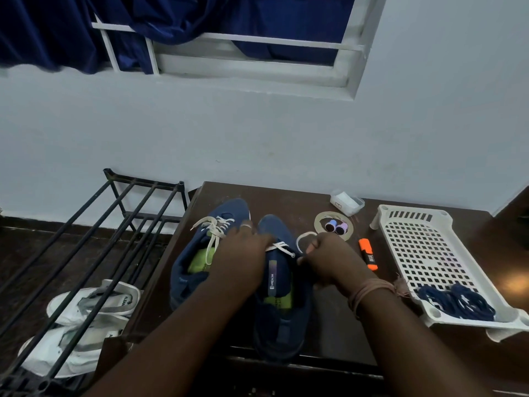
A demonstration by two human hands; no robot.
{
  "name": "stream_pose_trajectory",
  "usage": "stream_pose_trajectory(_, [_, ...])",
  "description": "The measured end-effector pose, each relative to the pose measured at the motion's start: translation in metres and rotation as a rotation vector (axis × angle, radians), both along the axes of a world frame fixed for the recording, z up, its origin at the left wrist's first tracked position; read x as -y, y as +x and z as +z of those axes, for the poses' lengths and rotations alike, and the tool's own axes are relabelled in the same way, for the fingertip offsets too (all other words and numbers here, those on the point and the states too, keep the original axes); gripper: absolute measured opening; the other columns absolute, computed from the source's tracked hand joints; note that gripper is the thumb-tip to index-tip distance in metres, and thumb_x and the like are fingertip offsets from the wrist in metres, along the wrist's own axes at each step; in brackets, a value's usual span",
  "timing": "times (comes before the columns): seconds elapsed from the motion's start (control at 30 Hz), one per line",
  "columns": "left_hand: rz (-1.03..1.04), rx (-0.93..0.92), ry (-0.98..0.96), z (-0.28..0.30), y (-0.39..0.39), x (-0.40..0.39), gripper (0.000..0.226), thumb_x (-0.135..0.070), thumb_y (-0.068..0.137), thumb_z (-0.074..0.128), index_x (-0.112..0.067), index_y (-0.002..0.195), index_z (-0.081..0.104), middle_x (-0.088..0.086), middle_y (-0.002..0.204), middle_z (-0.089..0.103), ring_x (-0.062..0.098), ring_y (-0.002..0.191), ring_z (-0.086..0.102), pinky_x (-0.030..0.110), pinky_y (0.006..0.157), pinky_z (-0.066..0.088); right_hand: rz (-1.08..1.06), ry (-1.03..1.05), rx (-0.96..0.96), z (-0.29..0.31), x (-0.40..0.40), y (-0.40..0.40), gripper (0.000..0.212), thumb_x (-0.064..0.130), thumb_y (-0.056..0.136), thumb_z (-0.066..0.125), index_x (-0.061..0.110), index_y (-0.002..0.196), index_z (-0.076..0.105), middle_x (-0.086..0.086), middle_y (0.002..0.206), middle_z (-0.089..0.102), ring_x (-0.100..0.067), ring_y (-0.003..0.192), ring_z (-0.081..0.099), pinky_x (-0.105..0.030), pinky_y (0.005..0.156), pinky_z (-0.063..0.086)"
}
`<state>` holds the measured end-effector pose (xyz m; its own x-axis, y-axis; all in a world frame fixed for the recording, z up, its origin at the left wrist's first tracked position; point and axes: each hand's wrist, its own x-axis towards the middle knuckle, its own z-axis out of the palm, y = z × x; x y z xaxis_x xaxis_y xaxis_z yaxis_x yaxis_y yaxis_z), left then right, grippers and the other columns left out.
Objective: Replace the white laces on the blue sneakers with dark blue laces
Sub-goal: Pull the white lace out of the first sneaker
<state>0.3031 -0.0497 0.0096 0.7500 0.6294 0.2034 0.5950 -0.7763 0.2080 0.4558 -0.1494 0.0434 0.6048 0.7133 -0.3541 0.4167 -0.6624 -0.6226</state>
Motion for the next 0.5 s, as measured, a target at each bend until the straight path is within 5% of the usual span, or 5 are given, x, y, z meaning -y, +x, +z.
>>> stream_pose_trajectory(0.1, [-0.045, -0.036, 0.194, -0.002, 0.005, 0.011, 0.03, -0.029, 0.086, 0.064, -0.038, 0.114, 0.07, -0.001, 0.117, 0.057, 0.027, 0.1, 0.048, 0.038, 0.08, 0.04, 0.057, -0.031, 0.002, 0.003, -0.005, -0.004, 0.017, 0.015, 0.089, 0.069, 0.005, 0.096, 0.058, -0.016, 0.085, 0.069, -0.032, 0.071, 0.073, -0.047, 0.069, 0.061])
stream_pose_trajectory(0.3, [0.094, -0.138, -0.17, 0.019, 0.012, 0.024, 0.025, -0.024, 0.085, 0.059, -0.029, 0.11, 0.059, 0.0, 0.138, 0.039, 0.029, 0.125, 0.034, 0.044, 0.101, 0.03, 0.039, 0.001, 0.085, -0.004, -0.008, -0.006, 0.015, 0.013, 0.089, 0.062, 0.004, 0.1, 0.057, -0.016, 0.091, 0.068, -0.033, 0.081, 0.069, -0.047, 0.074, 0.06])
stream_pose_trajectory(0.43, [0.152, 0.258, -0.551, 0.041, 0.012, 0.019, 0.005, -0.034, 0.075, 0.059, -0.031, 0.079, 0.058, -0.017, 0.084, 0.06, 0.02, 0.096, 0.058, 0.05, 0.097, 0.045, 0.042, -0.017, 0.111, -0.002, -0.008, -0.005, 0.017, 0.015, 0.09, 0.06, 0.006, 0.104, 0.056, -0.014, 0.098, 0.065, -0.031, 0.09, 0.067, -0.043, 0.081, 0.059])
stream_pose_trajectory(0.5, [0.154, 0.347, -0.678, 0.042, 0.01, 0.013, 0.019, -0.046, 0.07, 0.061, -0.029, 0.076, 0.056, -0.018, 0.065, 0.058, 0.01, 0.074, 0.058, 0.055, 0.094, 0.047, 0.057, -0.04, 0.141, -0.002, -0.008, -0.005, 0.021, 0.017, 0.091, 0.061, 0.006, 0.108, 0.056, -0.014, 0.103, 0.064, -0.03, 0.096, 0.065, -0.038, 0.083, 0.057])
